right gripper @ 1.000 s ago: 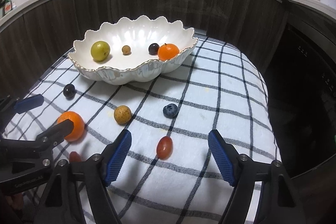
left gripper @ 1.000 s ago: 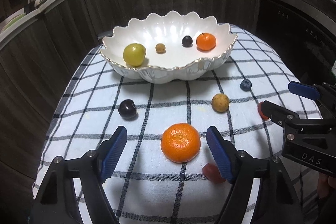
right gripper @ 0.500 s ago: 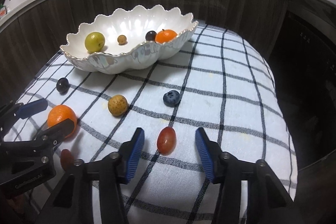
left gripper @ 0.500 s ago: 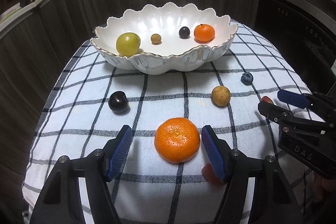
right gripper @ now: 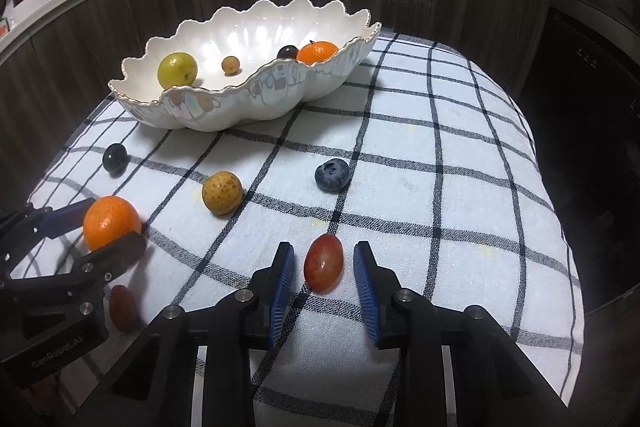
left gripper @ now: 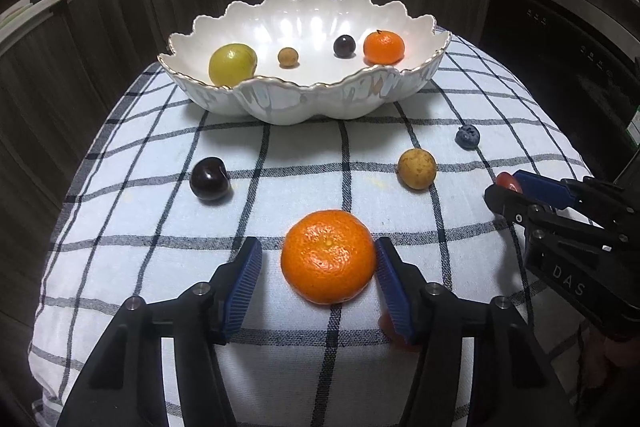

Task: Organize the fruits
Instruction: 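Grasp the second mandarin with the left tool while the right tool grasps a red grape, then carry the mandarin and red grape over the white bowl with both tools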

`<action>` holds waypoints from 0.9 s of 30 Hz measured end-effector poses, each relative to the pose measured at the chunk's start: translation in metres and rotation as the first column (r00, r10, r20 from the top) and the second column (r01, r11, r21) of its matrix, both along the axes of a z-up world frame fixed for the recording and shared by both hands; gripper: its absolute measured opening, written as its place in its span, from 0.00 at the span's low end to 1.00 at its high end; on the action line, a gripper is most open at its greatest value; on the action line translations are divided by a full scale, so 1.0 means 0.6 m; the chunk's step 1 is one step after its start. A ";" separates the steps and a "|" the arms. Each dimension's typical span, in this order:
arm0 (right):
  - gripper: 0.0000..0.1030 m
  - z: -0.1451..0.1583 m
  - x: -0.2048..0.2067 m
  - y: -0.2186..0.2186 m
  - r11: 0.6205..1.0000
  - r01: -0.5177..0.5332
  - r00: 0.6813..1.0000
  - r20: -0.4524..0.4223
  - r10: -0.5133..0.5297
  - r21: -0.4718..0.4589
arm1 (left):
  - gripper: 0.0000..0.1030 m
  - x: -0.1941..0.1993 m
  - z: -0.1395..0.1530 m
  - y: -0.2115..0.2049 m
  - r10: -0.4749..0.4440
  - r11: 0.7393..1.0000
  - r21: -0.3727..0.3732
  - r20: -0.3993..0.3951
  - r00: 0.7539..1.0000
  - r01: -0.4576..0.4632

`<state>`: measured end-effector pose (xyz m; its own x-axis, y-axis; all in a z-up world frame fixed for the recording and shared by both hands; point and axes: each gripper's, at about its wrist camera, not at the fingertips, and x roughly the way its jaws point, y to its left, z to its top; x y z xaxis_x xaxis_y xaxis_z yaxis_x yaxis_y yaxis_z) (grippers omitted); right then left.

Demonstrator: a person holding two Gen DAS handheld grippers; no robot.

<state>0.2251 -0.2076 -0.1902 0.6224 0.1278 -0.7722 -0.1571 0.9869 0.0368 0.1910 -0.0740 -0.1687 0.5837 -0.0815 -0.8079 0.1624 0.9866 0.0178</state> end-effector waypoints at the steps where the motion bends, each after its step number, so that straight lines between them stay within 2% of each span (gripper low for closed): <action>1: 0.30 0.000 0.000 0.000 1.000 0.001 1.000 0.000 -0.001 -0.002 | 0.50 0.001 -0.002 -0.001 -0.002 1.000 -0.002 -0.006 1.000 0.002; 5: 0.23 0.000 0.001 -0.001 1.000 0.007 1.000 0.000 -0.007 -0.002 | 0.43 0.001 -0.004 -0.003 -0.011 1.000 -0.014 -0.021 1.000 0.011; 7: 0.20 0.001 0.001 -0.002 1.000 0.005 1.000 -0.001 -0.005 0.002 | 0.42 0.001 -0.004 -0.005 -0.014 1.000 -0.007 -0.023 1.000 0.014; 27: 0.20 0.037 -0.013 -0.001 1.000 0.025 0.999 0.029 -0.025 0.019 | 0.40 -0.013 0.035 -0.004 -0.032 0.999 -0.032 0.027 0.999 0.033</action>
